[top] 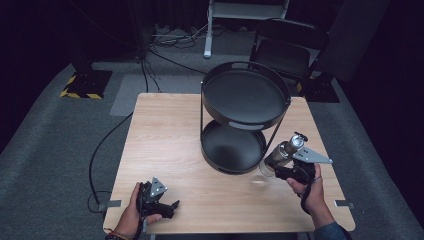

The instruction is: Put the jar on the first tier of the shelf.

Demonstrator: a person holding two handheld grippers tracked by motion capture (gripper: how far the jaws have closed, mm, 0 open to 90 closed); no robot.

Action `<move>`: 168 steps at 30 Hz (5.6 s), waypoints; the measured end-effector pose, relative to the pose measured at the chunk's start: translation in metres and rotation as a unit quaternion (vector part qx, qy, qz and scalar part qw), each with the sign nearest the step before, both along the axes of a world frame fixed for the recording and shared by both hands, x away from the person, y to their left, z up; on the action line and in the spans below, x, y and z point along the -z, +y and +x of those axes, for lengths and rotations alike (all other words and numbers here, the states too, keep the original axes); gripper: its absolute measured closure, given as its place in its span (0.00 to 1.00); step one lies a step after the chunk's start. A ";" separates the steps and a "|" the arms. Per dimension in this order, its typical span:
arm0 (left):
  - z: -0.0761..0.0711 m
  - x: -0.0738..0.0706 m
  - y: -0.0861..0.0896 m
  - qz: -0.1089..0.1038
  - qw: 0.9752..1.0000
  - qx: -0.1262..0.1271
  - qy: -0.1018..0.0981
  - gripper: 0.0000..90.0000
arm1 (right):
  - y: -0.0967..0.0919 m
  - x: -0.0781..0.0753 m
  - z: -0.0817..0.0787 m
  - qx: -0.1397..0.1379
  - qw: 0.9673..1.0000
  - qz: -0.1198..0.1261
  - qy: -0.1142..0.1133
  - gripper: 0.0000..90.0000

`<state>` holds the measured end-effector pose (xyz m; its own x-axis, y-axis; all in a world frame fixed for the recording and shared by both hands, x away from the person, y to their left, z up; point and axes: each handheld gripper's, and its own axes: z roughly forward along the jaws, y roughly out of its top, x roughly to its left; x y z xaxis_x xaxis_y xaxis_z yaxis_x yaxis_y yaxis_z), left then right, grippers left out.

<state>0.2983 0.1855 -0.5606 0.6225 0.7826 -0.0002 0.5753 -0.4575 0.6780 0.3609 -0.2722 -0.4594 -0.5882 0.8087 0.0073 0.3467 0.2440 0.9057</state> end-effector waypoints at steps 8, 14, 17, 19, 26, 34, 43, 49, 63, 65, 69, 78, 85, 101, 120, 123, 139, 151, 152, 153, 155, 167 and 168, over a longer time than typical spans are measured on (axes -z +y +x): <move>0.000 0.000 0.000 0.000 1.000 0.000 0.000 0.00 | 0.011 0.000 0.011 0.000 1.000 0.011 0.000 0.38; 0.000 0.000 0.000 0.000 1.000 0.000 0.000 0.00 | 0.020 0.001 0.018 0.003 1.000 0.023 -0.001 0.38; 0.000 0.000 0.000 0.000 1.000 0.000 0.000 0.00 | 0.025 0.001 0.021 0.003 1.000 0.025 -0.002 0.38; 0.000 0.000 0.000 0.000 1.000 0.001 0.000 0.00 | 0.028 0.003 0.022 0.005 1.000 0.026 -0.003 0.38; 0.000 0.000 0.000 0.000 1.000 0.001 0.000 0.00 | 0.032 0.009 0.030 0.015 0.999 0.041 -0.004 0.38; 0.000 0.000 0.000 0.000 1.000 0.001 0.000 0.00 | 0.035 0.016 0.036 0.022 0.999 0.050 -0.001 0.38; 0.000 0.000 0.000 0.000 1.000 0.001 0.000 0.00 | 0.039 0.019 0.041 0.031 0.998 0.059 -0.006 0.38; 0.000 0.000 0.000 0.000 1.000 0.001 0.000 0.00 | 0.043 0.024 0.046 0.031 0.998 0.054 0.000 0.38; 0.000 0.000 0.000 0.000 1.000 0.001 0.000 0.00 | 0.055 0.040 0.053 0.021 0.999 0.025 0.018 0.38; 0.000 0.000 0.000 0.000 1.000 0.001 0.000 0.00 | 0.057 0.041 0.053 0.021 0.999 0.022 0.021 0.38; 0.000 0.000 0.000 0.000 1.000 0.001 0.000 0.00 | 0.059 0.044 0.055 0.019 0.999 0.016 0.024 0.38; 0.000 0.000 0.000 0.000 1.000 0.001 0.000 0.00 | 0.061 0.048 0.057 0.019 0.999 0.004 0.026 0.38; 0.000 0.000 0.000 0.000 1.000 0.001 0.000 0.00 | 0.062 0.049 0.058 0.017 0.999 -0.009 0.027 0.38; -0.001 0.000 0.000 0.001 1.000 0.002 0.000 0.00 | 0.062 0.048 0.059 0.008 0.999 -0.017 0.039 0.36; -0.001 0.000 0.000 0.001 1.000 0.002 0.000 0.00 | 0.061 0.047 0.060 -0.011 0.996 -0.061 0.058 0.25; -0.001 0.000 0.000 0.001 1.000 0.003 0.000 0.00 | 0.060 0.048 0.060 -0.021 0.995 -0.077 0.063 0.22; -0.001 0.000 0.000 0.001 1.000 0.003 0.000 0.00 | 0.058 0.049 0.055 -0.038 0.990 -0.123 0.059 0.05; -0.001 0.000 0.000 0.001 1.000 0.003 0.000 0.00 | 0.052 0.038 0.047 -0.034 0.984 -0.172 0.038 0.05; -0.001 0.000 0.000 0.001 1.000 0.003 0.000 0.00 | 0.051 0.038 0.046 -0.036 0.983 -0.176 0.037 0.05; -0.001 0.000 0.000 0.001 1.000 0.003 0.000 0.00 | 0.050 0.037 0.045 -0.036 0.982 -0.180 0.035 0.05; -0.001 0.000 0.000 0.001 1.000 0.003 0.000 0.00 | 0.048 0.035 0.041 -0.038 0.980 -0.191 0.031 0.05; -0.001 0.000 0.000 0.001 1.000 0.002 0.000 0.00 | 0.032 0.034 0.018 -0.057 0.971 -0.232 0.025 0.04; -0.001 0.000 0.000 0.001 1.000 0.002 0.000 0.00 | 0.030 0.034 0.016 -0.056 0.970 -0.235 0.024 0.04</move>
